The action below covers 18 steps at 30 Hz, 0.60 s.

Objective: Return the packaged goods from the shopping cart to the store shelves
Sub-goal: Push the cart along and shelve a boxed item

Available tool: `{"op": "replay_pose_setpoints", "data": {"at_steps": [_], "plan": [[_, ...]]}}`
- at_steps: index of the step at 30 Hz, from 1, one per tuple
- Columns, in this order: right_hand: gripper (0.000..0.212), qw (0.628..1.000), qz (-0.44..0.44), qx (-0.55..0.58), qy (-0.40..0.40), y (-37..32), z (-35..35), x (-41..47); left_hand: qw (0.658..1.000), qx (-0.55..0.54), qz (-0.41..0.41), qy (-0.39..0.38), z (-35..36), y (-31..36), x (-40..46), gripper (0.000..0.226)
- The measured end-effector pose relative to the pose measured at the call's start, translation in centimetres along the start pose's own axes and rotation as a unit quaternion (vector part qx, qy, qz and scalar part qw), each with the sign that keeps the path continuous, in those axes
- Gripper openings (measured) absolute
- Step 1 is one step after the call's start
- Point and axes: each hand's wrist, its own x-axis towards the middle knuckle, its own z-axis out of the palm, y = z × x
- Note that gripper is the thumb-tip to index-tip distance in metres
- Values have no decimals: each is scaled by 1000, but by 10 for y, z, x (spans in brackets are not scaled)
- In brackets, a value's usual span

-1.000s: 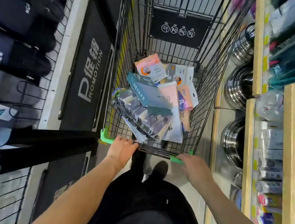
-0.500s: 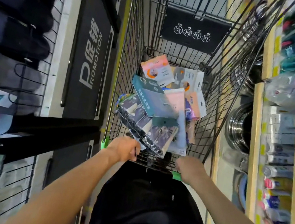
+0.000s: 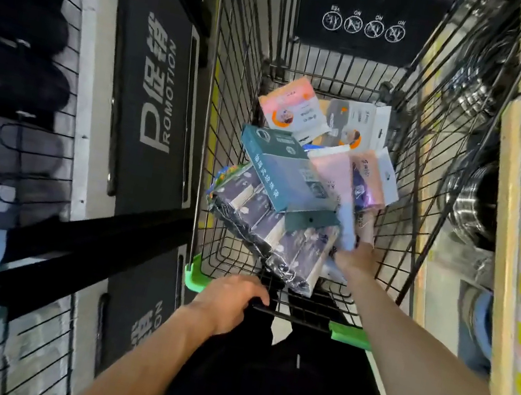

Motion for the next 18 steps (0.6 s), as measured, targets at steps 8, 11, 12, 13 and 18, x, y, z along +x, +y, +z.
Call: {"op": "replay_pose_setpoints", "data": {"at_steps": [8, 11, 12, 13, 18], "plan": [[50, 999, -37, -19, 8, 14, -7, -9, 987, -143, -45, 61, -35, 12, 17, 33], [35, 999, -31, -8, 35, 17, -13, -16, 972, -210, -65, 85, -51, 16, 23, 25], [31, 998, -42, 2, 51, 16, -15, -22, 967, -228, -71, 86, -56, 18, 24, 23], [30, 996, -56, 15, 69, 16, -13, -27, 963, -242, -77, 89, -59, 19, 25, 21], [37, 973, -110, 127, 156, -2, -23, -54, 963, -243, -66, 94, -72, 25, 33, 17]]}}
